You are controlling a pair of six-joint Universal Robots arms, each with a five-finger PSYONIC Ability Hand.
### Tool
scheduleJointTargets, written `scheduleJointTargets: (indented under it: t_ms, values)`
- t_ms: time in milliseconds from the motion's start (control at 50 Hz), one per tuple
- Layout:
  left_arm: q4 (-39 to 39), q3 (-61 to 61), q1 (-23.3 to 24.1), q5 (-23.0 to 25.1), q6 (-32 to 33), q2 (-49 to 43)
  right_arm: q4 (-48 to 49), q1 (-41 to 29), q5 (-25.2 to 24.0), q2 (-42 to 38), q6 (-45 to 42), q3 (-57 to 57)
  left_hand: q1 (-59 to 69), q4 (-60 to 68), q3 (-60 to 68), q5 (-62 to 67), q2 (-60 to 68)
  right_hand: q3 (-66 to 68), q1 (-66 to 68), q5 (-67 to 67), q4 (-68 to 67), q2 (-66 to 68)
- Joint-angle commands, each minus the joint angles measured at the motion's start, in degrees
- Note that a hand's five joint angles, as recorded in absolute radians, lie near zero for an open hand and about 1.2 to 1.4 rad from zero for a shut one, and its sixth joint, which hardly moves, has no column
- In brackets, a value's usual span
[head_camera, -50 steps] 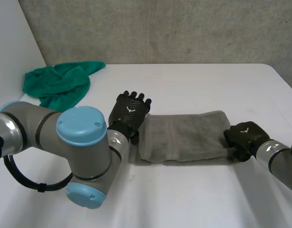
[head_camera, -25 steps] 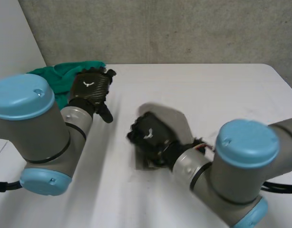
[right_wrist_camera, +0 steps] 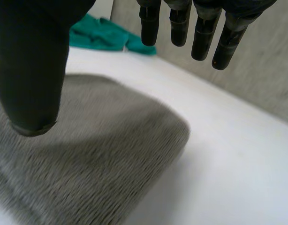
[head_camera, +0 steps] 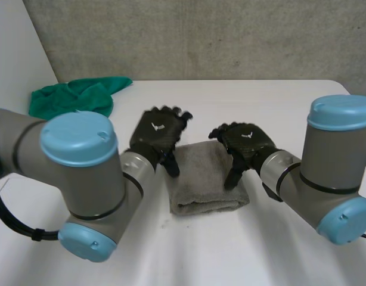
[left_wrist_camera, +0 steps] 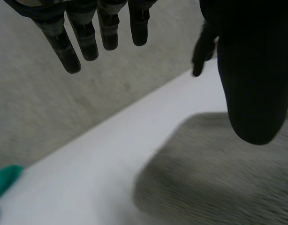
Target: Fold the laundry.
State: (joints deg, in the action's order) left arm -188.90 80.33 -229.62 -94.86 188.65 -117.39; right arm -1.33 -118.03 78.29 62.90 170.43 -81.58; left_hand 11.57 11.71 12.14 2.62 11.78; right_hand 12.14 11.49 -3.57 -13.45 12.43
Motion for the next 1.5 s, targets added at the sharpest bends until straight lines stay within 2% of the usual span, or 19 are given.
scheduleJointTargets:
  t_ms: [20, 120, 260, 420, 540, 600, 740, 820, 940, 1080, 1260, 1500]
  values:
    - [7.7, -3.6, 0.6, 1.0, -1.2, -8.8, -5.7, 0.1, -1.6, -8.4, -0.7, 5.1, -1.0, -1.2, -1.6, -2.1, -1.2, -2.1, -1.5, 3.6, 3.5, -2.4]
    - [12.8, -5.8, -0.1, 0.8, -0.8, -12.5, -6.1, 0.2, -1.1, -10.8, -1.5, 6.4, -0.5, -0.7, -1.1, -1.6, -0.7, -2.1, -1.5, 3.6, 3.5, -2.4]
    - [13.1, -6.3, -0.2, 1.3, -0.8, -11.4, -6.1, 0.2, -0.7, -9.7, -5.8, 5.4, -0.3, -0.5, -0.9, -1.4, -0.6, -2.1, -1.5, 3.6, 3.5, -2.4]
    - [12.9, -6.3, -0.6, 1.8, -0.8, -1.5, -3.2, 2.2, 0.3, -2.1, -5.2, 2.0, -0.5, -0.7, -1.1, -1.6, -0.7, -2.1, -1.5, 3.6, 3.5, -2.4]
    - [13.1, -6.2, -1.8, 2.7, -0.8, 3.8, 1.4, 5.6, 3.4, 5.2, -4.8, -4.8, -0.5, -0.7, -1.1, -1.6, -0.7, -2.1, -1.5, 3.6, 3.5, -2.4]
    - [13.5, -5.8, -2.9, 5.4, -1.2, 6.5, 2.0, 7.3, 4.4, 7.1, -4.0, -7.3, -0.5, -0.7, -1.1, -1.6, -0.7, -2.1, -1.5, 3.6, 3.5, -2.4]
    - [17.9, -5.2, -5.0, 13.5, -1.9, 10.4, 1.5, 11.9, 3.2, 7.9, 5.4, -13.1, -0.3, -0.5, -0.9, -1.4, -0.6, -2.1, -1.5, 3.6, 3.5, -2.4]
    - [19.8, -5.2, -4.9, 16.9, -2.0, 10.4, 1.4, 12.5, -0.1, 7.3, 7.8, -15.4, -0.3, -0.5, -0.9, -1.4, -0.6, -2.1, -1.5, 3.6, 3.5, -2.4]
    - [19.9, -5.2, -4.9, 17.6, -2.1, 10.4, 1.9, 11.9, -4.7, 3.4, 11.3, -16.0, -0.3, -0.5, -0.9, -1.4, -0.6, -2.1, -1.5, 3.6, 3.5, -2.4]
    - [20.0, -5.0, -4.6, 17.6, -2.1, 10.4, 2.0, 11.4, -5.2, -2.2, 16.0, -12.7, -0.3, -0.5, -0.9, -1.4, -0.6, 0.6, 1.3, 0.8, 0.7, 0.3]
    - [19.9, -5.0, -5.0, 17.7, -2.2, 10.4, 2.6, 7.4, -5.2, -5.2, 17.4, -9.0, -0.3, -0.5, -0.9, -1.4, -0.6, 2.3, 3.0, -0.9, -1.0, 2.0]
    - [19.8, -5.0, -5.3, 17.5, -2.2, 10.3, 2.6, 3.9, -4.7, -9.2, 19.7, -3.7, -0.3, -0.5, -0.9, -1.4, -0.6, 10.9, 11.5, -9.5, -9.6, 10.6]
